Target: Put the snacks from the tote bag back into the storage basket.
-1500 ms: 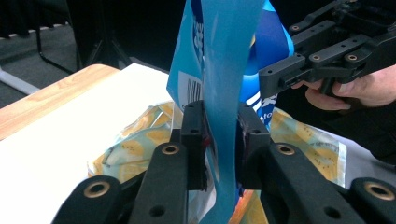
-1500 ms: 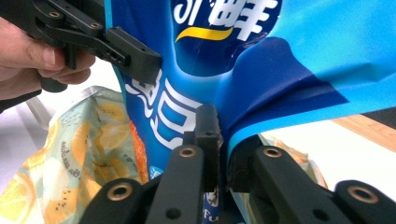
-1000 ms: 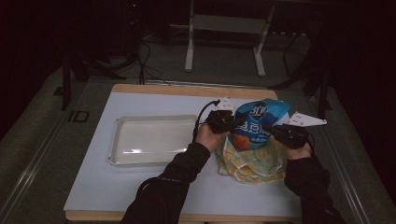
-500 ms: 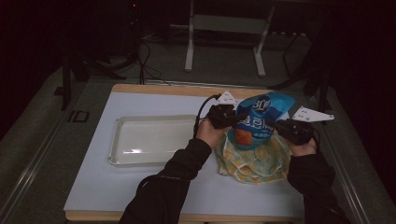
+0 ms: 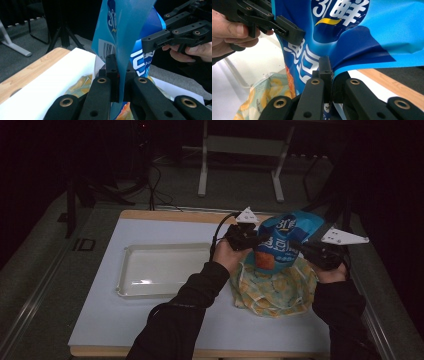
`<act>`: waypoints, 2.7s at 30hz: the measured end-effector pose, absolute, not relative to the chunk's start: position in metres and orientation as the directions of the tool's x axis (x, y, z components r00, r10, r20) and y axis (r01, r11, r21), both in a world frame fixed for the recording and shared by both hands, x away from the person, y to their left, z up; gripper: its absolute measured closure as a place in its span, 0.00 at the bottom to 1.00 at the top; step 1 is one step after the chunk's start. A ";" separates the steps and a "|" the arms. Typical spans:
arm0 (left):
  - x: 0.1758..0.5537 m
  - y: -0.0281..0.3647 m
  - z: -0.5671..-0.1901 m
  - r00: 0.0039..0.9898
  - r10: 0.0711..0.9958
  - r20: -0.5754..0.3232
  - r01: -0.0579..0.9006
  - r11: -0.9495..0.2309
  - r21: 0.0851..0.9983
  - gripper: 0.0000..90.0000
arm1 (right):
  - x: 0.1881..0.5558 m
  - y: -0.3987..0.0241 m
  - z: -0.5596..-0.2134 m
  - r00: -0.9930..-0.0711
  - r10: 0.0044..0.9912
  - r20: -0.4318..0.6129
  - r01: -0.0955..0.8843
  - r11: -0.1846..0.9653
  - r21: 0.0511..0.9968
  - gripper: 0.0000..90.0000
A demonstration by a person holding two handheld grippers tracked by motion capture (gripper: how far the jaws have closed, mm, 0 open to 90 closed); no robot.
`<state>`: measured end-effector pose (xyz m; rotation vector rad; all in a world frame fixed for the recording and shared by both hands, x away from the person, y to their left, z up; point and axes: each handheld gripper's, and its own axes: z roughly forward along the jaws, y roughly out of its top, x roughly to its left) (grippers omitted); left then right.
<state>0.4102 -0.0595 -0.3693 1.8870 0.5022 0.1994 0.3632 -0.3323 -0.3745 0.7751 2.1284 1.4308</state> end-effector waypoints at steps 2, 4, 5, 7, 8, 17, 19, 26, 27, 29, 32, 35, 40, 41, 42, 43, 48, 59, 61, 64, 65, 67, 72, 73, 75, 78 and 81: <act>0.410 -0.059 -0.363 0.897 0.432 -0.097 0.241 -0.294 0.925 1.00 | 0.363 -0.333 -0.369 -0.735 0.675 -0.063 0.193 0.298 0.935 0.99; 0.410 -0.059 -0.357 0.898 0.431 -0.093 0.236 -0.293 0.926 1.00 | 0.362 -0.333 -0.364 -0.736 0.674 -0.069 0.187 0.299 0.936 0.99; 0.410 -0.058 -0.353 0.898 0.431 -0.092 0.234 -0.290 0.928 1.00 | 0.362 -0.332 -0.360 -0.735 0.674 -0.074 0.182 0.301 0.936 0.99; 0.410 -0.057 -0.347 0.898 0.433 -0.084 0.227 -0.290 0.930 1.00 | 0.362 -0.331 -0.354 -0.733 0.675 -0.083 0.173 0.303 0.937 0.99; 0.409 -0.057 -0.344 0.897 0.434 -0.083 0.225 -0.287 0.931 1.00 | 0.361 -0.330 -0.351 -0.732 0.676 -0.086 0.170 0.304 0.938 0.99; 0.407 -0.043 -0.326 0.891 0.447 -0.080 0.222 -0.277 0.935 1.00 | 0.362 -0.318 -0.329 -0.739 0.665 -0.107 0.152 0.320 0.935 0.99; 0.407 -0.039 -0.323 0.888 0.451 -0.084 0.227 -0.273 0.935 1.00 | 0.363 -0.314 -0.326 -0.741 0.663 -0.110 0.149 0.322 0.935 0.99; 0.404 -0.020 -0.313 0.880 0.469 -0.076 0.222 -0.266 0.938 1.00 | 0.367 -0.296 -0.313 -0.753 0.646 -0.125 0.134 0.337 0.932 0.99; 0.404 -0.018 -0.312 0.878 0.473 -0.074 0.222 -0.265 0.938 1.00 | 0.367 -0.294 -0.312 -0.753 0.645 -0.126 0.133 0.337 0.932 0.99; 0.403 -0.012 -0.309 0.873 0.482 -0.073 0.223 -0.262 0.939 1.00 | 0.368 -0.287 -0.309 -0.757 0.641 -0.126 0.131 0.338 0.932 0.99; 0.401 -0.003 -0.306 0.867 0.493 -0.068 0.223 -0.263 0.939 1.00 | 0.369 -0.278 -0.306 -0.764 0.633 -0.130 0.124 0.341 0.932 0.99; 0.398 0.006 -0.304 0.861 0.505 -0.067 0.221 -0.251 0.942 1.00 | 0.370 -0.269 -0.303 -0.770 0.625 -0.129 0.121 0.341 0.932 0.99; 0.396 0.019 -0.302 0.849 0.524 -0.069 0.224 -0.238 0.945 1.00 | 0.372 -0.256 -0.299 -0.775 0.617 -0.137 0.111 0.347 0.931 0.99; 0.395 0.022 -0.301 0.846 0.528 -0.071 0.225 -0.234 0.946 1.00 | 0.372 -0.253 -0.298 -0.774 0.617 -0.140 0.111 0.349 0.931 0.99; 0.394 0.025 -0.301 0.844 0.531 -0.074 0.229 -0.231 0.946 1.00 | 0.372 -0.250 -0.297 -0.776 0.614 -0.141 0.110 0.352 0.930 0.99; 0.393 0.028 -0.300 0.843 0.534 -0.072 0.228 -0.234 0.945 1.00 | 0.372 -0.247 -0.297 -0.778 0.612 -0.141 0.110 0.353 0.929 0.99; 0.389 0.042 -0.298 0.832 0.551 -0.065 0.228 -0.232 0.946 1.00 | 0.373 -0.233 -0.294 -0.790 0.595 -0.147 0.100 0.361 0.927 0.99; 0.381 0.070 -0.296 0.812 0.579 -0.069 0.241 -0.225 0.944 1.00 | 0.374 -0.204 -0.292 -0.810 0.567 -0.149 0.088 0.369 0.925 0.99; 0.379 0.075 -0.296 0.811 0.581 -0.067 0.241 -0.228 0.943 1.00 | 0.374 -0.199 -0.292 -0.816 0.559 -0.147 0.087 0.369 0.925 0.99; 0.376 0.083 -0.296 0.806 0.588 -0.068 0.245 -0.227 0.943 1.00 | 0.374 -0.191 -0.293 -0.822 0.551 -0.148 0.082 0.371 0.925 0.99; 0.375 0.086 -0.296 0.805 0.589 -0.066 0.244 -0.227 0.943 1.00 | 0.373 -0.189 -0.293 -0.824 0.548 -0.144 0.083 0.367 0.926 0.99; 0.373 0.091 -0.297 0.801 0.594 -0.070 0.249 -0.224 0.942 1.00 | 0.373 -0.184 -0.293 -0.828 0.542 -0.144 0.079 0.368 0.926 0.99; 0.368 0.103 -0.300 0.794 0.603 -0.072 0.256 -0.225 0.940 1.00 | 0.373 -0.172 -0.296 -0.840 0.525 -0.137 0.082 0.373 0.924 0.99; 0.367 0.106 -0.300 0.791 0.607 -0.076 0.261 -0.223 0.939 1.00 | 0.372 -0.170 -0.296 -0.842 0.522 -0.137 0.082 0.375 0.923 0.99; 0.364 0.112 -0.300 0.787 0.612 -0.074 0.261 -0.222 0.940 1.00 | 0.372 -0.163 -0.296 -0.846 0.514 -0.144 0.073 0.379 0.922 0.99; 0.360 0.121 -0.300 0.785 0.616 -0.074 0.257 -0.214 0.942 1.00 | 0.370 -0.155 -0.297 -0.852 0.506 -0.138 0.071 0.372 0.926 0.99; 0.355 0.129 -0.302 0.778 0.625 -0.069 0.254 -0.211 0.944 1.00 | 0.368 -0.147 -0.298 -0.855 0.502 -0.132 0.068 0.361 0.930 0.99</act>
